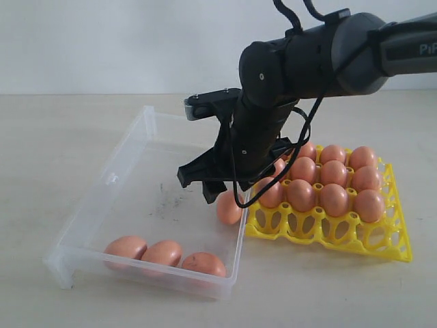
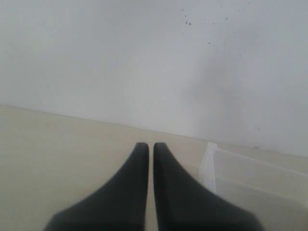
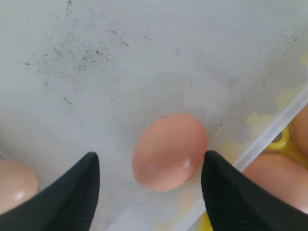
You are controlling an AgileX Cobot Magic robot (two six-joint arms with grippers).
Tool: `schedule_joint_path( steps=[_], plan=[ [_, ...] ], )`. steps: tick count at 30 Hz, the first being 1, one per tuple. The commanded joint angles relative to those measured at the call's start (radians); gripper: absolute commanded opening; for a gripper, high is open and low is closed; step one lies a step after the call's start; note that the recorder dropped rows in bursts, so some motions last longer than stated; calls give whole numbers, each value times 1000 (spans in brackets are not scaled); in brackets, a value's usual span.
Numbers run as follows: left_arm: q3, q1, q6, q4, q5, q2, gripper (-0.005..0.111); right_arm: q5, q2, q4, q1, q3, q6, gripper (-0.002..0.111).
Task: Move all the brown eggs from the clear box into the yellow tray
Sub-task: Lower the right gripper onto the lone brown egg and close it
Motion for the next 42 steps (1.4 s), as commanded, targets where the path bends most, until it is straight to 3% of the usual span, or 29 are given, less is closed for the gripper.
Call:
schedule_joint_path(
  steps=[1,8,21,28,42],
  plan=[
    [-4,-4,-1,0,-2,4,4,22,-5,-61,3,-5,8,56],
    [-4,-4,-1,0,-2,4,4,66,-5,-203,3,-5,124,56],
    [-4,-4,-1,0,-2,4,4,-24,-5,-3,16,-5,63,56],
    [-4,-4,-1,0,-2,4,4,-75,-3,-4,70,-5,75,56],
    [-4,-4,-1,0,-2,4,4,-78,89,-83,72,-5,182,56]
  ],
)
